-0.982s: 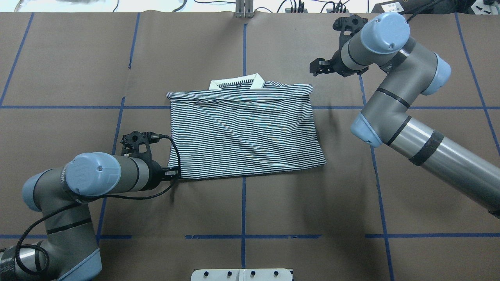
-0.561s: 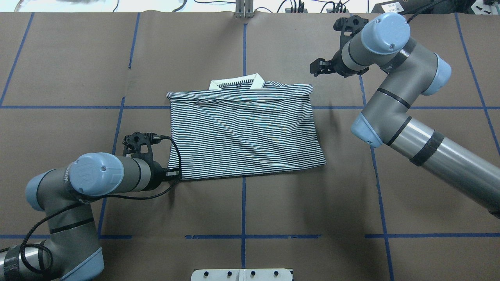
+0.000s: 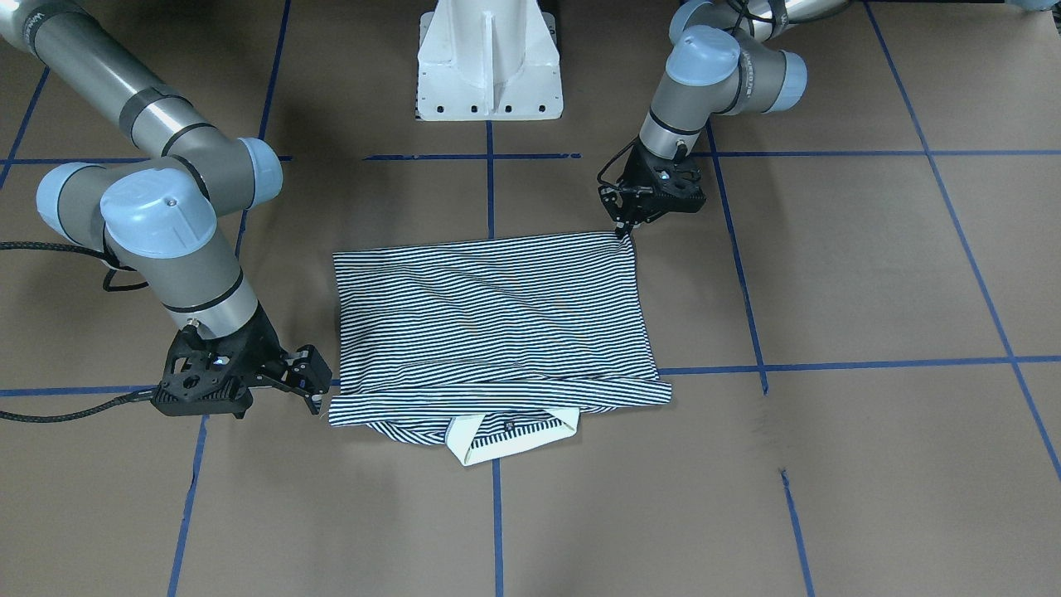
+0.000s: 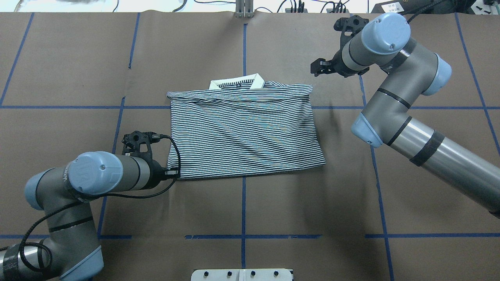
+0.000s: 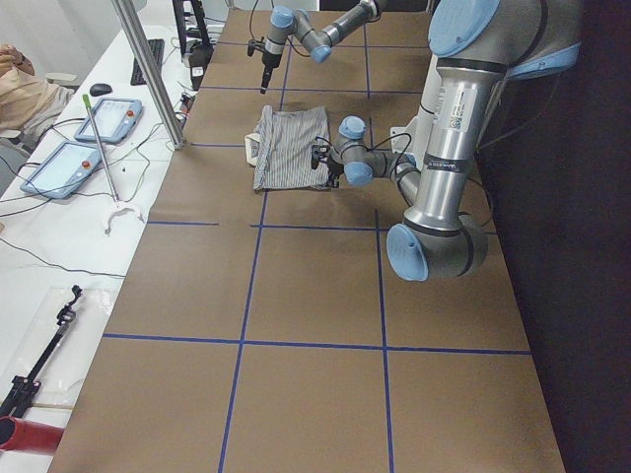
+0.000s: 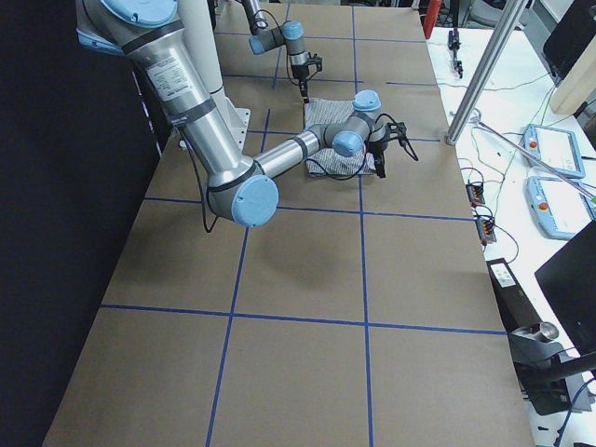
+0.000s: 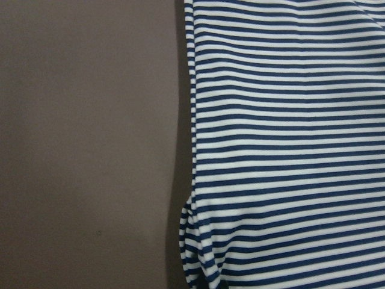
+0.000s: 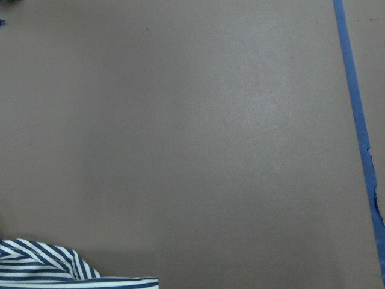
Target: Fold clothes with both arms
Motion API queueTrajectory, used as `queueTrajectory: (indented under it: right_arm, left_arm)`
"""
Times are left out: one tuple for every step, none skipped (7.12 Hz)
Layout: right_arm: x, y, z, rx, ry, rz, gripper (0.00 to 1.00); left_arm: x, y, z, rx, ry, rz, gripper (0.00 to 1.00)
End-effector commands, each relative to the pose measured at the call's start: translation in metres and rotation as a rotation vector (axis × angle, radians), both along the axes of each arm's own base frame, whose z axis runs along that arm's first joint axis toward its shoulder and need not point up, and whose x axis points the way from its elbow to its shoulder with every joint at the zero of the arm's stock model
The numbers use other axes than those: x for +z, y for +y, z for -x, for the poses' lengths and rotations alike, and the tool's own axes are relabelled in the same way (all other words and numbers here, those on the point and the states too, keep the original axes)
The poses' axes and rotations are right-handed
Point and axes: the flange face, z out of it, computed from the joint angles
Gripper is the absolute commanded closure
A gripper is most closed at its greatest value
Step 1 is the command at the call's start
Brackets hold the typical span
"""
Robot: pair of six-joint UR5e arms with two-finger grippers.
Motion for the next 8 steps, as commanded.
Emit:
queueTrajectory:
  right_arm:
    - [0.002,0.000,0.000,0.001,0.002,0.002,0.00]
    - [0.003,0.000,0.000,0.004,0.004,0.003,0.00]
    - [0.003,0.000,0.000,0.005,0.005,0.002,0.00]
    - [0.003,0.000,0.000,0.006,0.004,0.003,0.00]
    - [0.003,0.000,0.000,0.006,0.004,0.003,0.00]
    - [0.002,0.000,0.000,0.006,0.003,0.002,0.00]
    - [0.003,0.000,0.000,0.006,0.004,0.003,0.00]
    - [0.003,0.000,0.000,0.010,0.003,0.006,0.00]
  left_arm:
    - [0.019,-0.058,0.037,-0.029,-0.081,-0.105,1.00]
    - [0.045,-0.102,0.059,-0.045,-0.159,-0.150,1.00]
    - [0.046,-0.161,0.079,-0.085,-0.209,-0.195,1.00]
    - [0.048,-0.220,0.081,-0.116,-0.257,-0.201,1.00]
    - [0.041,-0.281,0.077,-0.164,-0.279,-0.190,1.00]
    - [0.036,-0.333,0.069,-0.207,-0.316,-0.221,1.00]
    - [0.058,-0.359,0.077,-0.223,-0.352,-0.268,1.00]
    - [0.060,-0.365,0.090,-0.223,-0.359,-0.292,1.00]
